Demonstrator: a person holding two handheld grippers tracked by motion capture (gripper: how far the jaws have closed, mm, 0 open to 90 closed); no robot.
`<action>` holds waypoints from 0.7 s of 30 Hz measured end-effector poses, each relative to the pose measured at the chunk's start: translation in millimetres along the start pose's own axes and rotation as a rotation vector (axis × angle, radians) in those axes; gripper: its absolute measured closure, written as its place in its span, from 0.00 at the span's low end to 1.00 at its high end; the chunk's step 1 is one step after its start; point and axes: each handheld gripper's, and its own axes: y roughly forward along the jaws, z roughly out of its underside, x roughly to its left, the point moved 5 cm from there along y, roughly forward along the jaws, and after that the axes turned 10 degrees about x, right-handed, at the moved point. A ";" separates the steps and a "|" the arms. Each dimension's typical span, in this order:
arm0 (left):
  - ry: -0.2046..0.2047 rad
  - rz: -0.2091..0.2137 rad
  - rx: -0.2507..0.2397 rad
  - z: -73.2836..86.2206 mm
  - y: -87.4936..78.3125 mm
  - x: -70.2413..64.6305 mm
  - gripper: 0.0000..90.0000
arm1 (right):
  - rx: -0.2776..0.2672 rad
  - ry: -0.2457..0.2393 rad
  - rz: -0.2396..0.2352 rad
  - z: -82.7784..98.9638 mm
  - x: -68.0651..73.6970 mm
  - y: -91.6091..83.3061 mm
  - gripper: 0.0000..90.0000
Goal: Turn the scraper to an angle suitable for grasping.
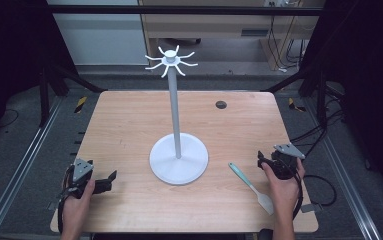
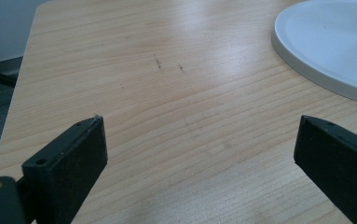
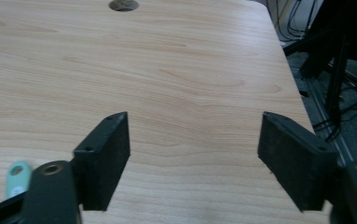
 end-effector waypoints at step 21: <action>-0.010 -0.001 0.000 1.8 -1.8 1.7 0.02 | 0.187 -0.167 -0.082 -2.1 36.6 16.9 0.52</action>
